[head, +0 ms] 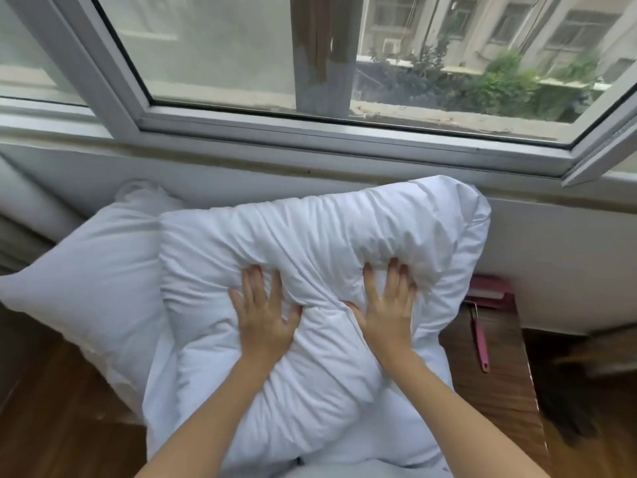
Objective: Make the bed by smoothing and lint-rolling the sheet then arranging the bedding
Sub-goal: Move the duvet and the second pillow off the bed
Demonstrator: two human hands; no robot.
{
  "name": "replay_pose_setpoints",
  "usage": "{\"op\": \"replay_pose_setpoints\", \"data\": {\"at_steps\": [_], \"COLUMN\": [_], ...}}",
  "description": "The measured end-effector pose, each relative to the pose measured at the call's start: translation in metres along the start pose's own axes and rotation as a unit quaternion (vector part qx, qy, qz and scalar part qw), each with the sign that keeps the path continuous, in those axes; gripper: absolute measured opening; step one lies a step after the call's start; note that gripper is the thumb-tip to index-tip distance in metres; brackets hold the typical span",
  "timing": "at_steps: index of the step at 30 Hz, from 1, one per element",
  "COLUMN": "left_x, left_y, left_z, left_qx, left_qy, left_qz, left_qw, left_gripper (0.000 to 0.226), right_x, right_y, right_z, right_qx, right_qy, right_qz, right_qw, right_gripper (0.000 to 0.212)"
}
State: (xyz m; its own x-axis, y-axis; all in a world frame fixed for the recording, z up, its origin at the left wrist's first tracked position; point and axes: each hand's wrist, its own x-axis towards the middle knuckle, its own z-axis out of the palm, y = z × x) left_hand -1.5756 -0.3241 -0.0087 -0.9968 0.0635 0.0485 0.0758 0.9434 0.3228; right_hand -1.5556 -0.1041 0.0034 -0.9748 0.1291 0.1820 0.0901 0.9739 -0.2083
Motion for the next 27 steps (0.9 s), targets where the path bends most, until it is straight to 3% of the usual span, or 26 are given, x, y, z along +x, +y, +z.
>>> {"op": "replay_pose_setpoints", "data": {"at_steps": [6, 15, 22, 27], "left_x": [0.042, 0.042, 0.016, -0.031], "left_y": [-0.006, -0.012, 0.001, 0.052], "left_z": [0.032, 0.026, 0.006, -0.010], "left_qx": [0.028, 0.019, 0.017, -0.083], "left_qy": [-0.068, -0.044, -0.003, 0.041], "left_qz": [0.020, 0.049, 0.047, -0.005], "left_qw": [0.997, 0.998, 0.999, 0.996], "left_gripper": [0.077, 0.076, 0.077, 0.073], "right_x": [0.029, 0.021, -0.046, -0.123], "right_y": [0.003, -0.005, 0.008, 0.063], "right_z": [0.018, 0.000, -0.030, -0.056], "right_qx": [-0.044, -0.058, 0.055, 0.141], "right_qy": [-0.096, -0.123, -0.126, -0.146], "right_qz": [0.023, 0.032, 0.046, 0.071], "right_qw": [0.994, 0.990, 0.989, 0.977], "right_gripper": [0.072, 0.074, 0.061, 0.064]}}
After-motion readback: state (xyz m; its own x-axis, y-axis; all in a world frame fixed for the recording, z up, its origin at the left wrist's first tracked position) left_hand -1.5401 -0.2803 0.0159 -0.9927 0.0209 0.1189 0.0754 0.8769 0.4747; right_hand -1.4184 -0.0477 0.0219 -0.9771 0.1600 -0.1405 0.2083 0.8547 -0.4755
